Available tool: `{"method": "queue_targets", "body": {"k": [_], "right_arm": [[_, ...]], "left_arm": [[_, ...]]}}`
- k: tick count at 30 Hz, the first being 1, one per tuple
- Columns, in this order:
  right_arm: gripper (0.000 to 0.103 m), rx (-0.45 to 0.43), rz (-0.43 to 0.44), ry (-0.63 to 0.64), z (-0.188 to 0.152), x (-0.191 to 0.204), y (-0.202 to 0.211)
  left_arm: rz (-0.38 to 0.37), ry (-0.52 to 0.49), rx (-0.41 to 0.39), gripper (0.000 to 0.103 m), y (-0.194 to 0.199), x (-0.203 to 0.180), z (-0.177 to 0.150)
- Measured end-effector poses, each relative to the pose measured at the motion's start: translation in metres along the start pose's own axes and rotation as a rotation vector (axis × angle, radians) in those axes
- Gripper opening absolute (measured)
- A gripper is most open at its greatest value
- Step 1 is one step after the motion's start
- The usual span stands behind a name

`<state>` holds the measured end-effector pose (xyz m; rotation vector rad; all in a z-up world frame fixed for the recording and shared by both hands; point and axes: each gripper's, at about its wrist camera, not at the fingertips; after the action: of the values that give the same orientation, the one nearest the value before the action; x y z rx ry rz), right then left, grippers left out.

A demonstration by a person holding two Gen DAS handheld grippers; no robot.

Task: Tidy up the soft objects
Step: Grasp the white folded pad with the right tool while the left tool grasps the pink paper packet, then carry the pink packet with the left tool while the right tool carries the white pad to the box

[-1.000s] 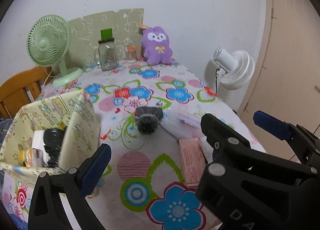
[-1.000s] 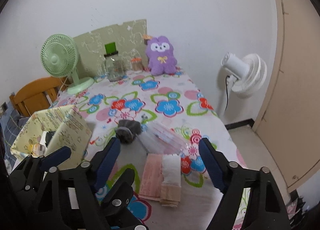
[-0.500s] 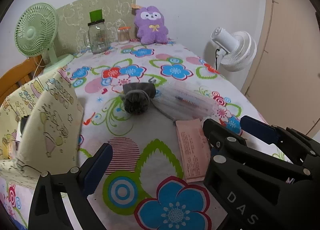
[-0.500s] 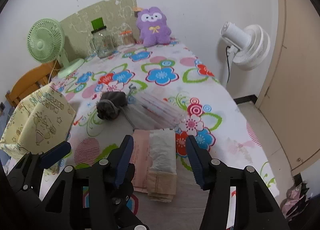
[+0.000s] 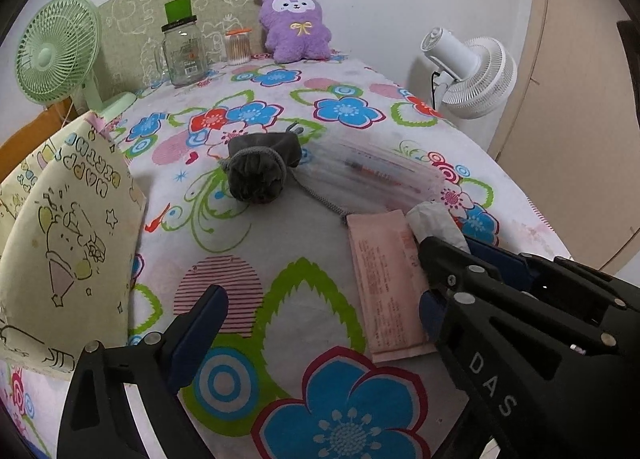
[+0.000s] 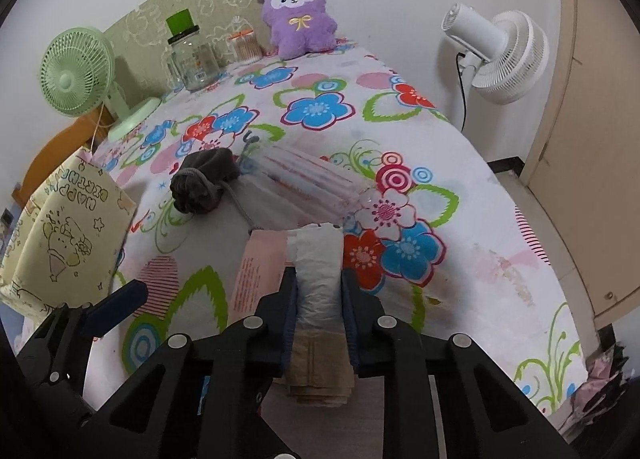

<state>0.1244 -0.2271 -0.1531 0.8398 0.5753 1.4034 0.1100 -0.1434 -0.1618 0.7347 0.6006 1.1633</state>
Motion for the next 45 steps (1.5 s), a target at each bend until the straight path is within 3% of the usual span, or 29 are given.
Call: {"method": "queue_targets", "body": {"k": [11, 20, 27, 45], "right_arm": [[0.023, -0.047, -0.035, -0.036, 0.005, -0.022, 0.012], [0.023, -0.051, -0.051, -0.064, 0.009, -0.034, 0.009], [0.023, -0.044, -0.045, -0.07, 0.01, -0.036, 0.007], [0.023, -0.085, -0.043, -0.038, 0.015, -0.016, 0.028]], "left_arm": [[-0.017, -0.01, -0.013, 0.096, -0.008, -0.017, 0.011], [-0.037, 0.018, 0.014, 0.072, -0.021, -0.025, 0.015], [-0.021, 0.011, 0.01, 0.041, -0.022, -0.025, 0.015], [-0.023, 0.033, -0.022, 0.04, 0.004, -0.014, 0.019]]}}
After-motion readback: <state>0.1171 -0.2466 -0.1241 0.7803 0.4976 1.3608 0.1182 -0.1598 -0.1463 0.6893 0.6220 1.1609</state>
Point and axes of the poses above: each gripper's, at about its wrist camera, not at the fingertips, and y roughly against the way its jaws point, x to its left, z to its top, and after that the axes turned 4 degrees about -z, right-handed
